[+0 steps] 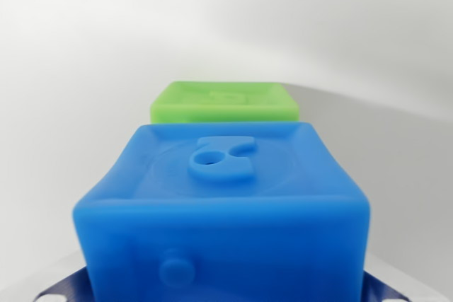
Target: Stack cube
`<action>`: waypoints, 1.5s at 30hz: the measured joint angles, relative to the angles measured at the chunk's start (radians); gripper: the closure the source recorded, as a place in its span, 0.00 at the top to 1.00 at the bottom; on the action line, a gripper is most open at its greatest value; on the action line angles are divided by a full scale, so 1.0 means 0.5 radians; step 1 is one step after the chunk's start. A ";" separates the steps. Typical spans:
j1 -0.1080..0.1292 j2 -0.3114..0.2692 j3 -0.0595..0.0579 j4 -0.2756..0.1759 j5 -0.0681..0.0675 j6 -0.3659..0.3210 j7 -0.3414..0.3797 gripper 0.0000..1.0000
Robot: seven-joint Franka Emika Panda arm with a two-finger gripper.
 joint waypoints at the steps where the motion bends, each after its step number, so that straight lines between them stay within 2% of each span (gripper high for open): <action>1: -0.001 0.007 0.002 0.001 0.004 0.006 -0.002 0.00; 10: -0.012 0.058 0.016 0.009 0.024 0.047 -0.018 0.00; 18: -0.021 0.075 0.027 0.013 0.027 0.065 -0.021 0.00; 19: -0.023 0.075 0.028 0.013 0.027 0.065 -0.021 1.00; 45: -0.024 0.076 0.029 0.013 0.027 0.066 -0.022 1.00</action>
